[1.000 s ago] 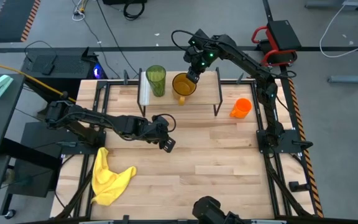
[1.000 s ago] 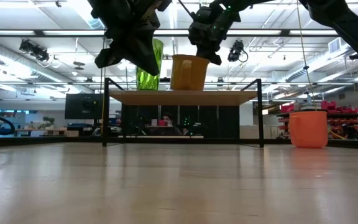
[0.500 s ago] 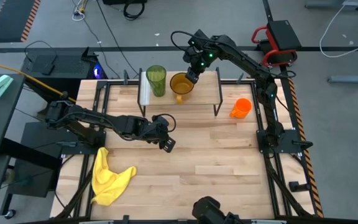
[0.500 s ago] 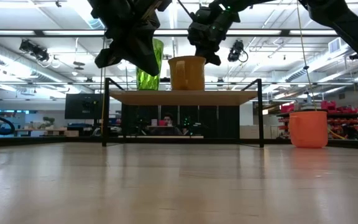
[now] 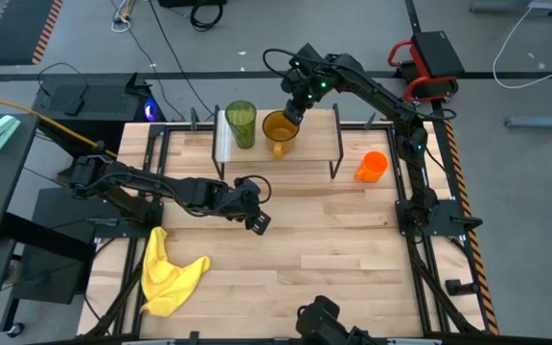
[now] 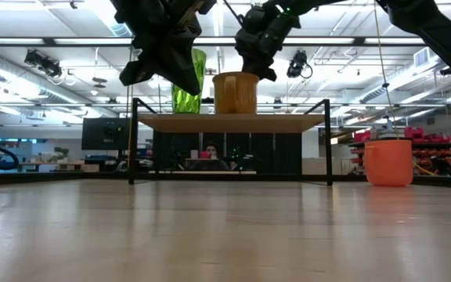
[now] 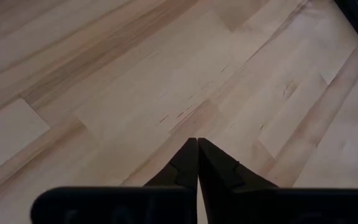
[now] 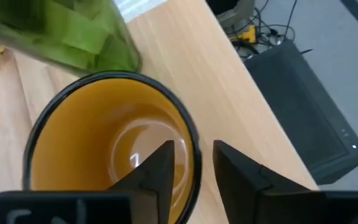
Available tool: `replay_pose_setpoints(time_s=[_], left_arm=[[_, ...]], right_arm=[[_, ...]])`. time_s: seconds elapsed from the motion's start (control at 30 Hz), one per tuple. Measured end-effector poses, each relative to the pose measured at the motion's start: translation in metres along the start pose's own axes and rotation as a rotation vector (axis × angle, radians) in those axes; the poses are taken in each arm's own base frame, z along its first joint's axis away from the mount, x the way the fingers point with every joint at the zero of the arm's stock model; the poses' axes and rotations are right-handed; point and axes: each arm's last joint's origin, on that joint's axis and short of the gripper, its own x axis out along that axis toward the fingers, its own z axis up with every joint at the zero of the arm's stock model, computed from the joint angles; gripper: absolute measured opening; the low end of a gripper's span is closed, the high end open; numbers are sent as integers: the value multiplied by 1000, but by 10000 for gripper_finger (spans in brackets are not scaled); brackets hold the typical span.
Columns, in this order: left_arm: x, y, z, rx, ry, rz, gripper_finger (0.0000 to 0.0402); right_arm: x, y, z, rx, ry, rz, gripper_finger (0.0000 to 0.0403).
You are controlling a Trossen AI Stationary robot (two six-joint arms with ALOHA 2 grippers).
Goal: Stack small to large cups/mugs on shelf
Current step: Put the yellow mug on the shelf
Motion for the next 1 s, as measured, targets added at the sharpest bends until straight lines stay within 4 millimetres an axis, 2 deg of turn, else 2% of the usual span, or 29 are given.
replay_pose_setpoints(time_s=[0.2,0.3,0.4,0.57,0.7,0.8,0.9,1.0], left_arm=[[0,0,0,2,0,0,30],[0,0,0,3,0,0,24],[0,0,0,13,1,1,16],[0,0,0,29,0,0,11],[0,0,0,53,0,1,20],[0,0,0,59,0,1,27],[0,0,0,79,-1,2,28],[0,1,1,89,-2,3,24]], right_arm=[[-2,-1,2,-4,-17,-32,138],[-16,2,6,-7,-62,-60,139],[-43,8,5,13,-128,-86,134],[-105,26,-9,83,-217,-160,120],[-153,52,-31,166,-267,-174,107],[-176,79,-48,144,-285,-191,94],[-183,109,-66,112,-277,-207,64],[-167,137,-86,72,-252,-288,17]])
